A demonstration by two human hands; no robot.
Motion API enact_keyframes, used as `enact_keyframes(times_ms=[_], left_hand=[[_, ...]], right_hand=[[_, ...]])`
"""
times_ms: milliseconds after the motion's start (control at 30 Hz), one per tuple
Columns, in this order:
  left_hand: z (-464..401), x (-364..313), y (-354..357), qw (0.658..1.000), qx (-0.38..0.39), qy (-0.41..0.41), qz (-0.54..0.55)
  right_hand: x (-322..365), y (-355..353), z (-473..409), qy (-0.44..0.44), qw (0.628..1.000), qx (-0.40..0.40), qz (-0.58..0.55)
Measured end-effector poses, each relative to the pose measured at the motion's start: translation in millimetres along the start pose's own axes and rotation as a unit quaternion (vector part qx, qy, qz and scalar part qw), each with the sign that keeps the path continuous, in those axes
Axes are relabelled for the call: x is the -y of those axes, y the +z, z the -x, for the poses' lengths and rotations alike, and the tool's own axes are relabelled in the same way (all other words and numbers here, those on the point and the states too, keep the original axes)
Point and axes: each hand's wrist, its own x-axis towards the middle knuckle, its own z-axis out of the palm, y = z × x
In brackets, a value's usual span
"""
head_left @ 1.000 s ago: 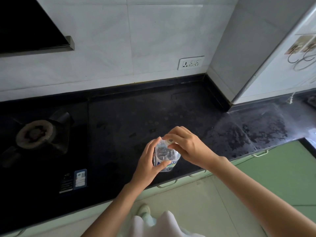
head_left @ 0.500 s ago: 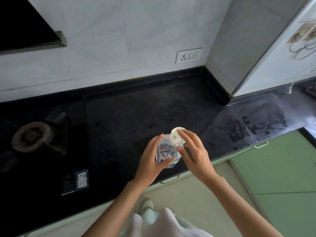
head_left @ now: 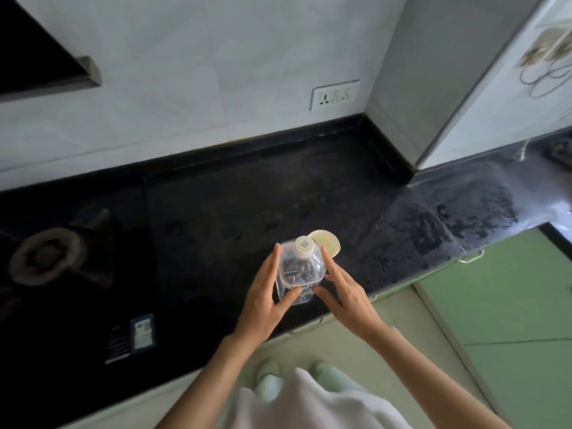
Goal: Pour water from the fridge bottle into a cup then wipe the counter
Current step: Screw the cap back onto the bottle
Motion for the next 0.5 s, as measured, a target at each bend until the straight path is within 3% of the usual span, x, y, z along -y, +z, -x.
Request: enact_keyframes(times_ms=[233, 367, 433, 500], left_hand=[[-1, -40, 1, 0.981, -0.165, -0.058, 0.087], [2, -68, 5, 0.953, -0.247, -0.088, 0.148], [24, -87, 21, 0.91, -0.365, -0.117, 0.159], [25, -93, 20, 0.9, -0.378, -0.125, 0.18]], right_hand=[[10, -22, -38, -0.094, 0.993, 0.022, -0.074], [19, -34, -55, -0.156, 0.98, 0.026, -0.122], [27, -39, -51, -0.209, 0.959, 0.115, -0.152], [32, -37, -54, -0.194, 0.959, 0.119, -0.169]])
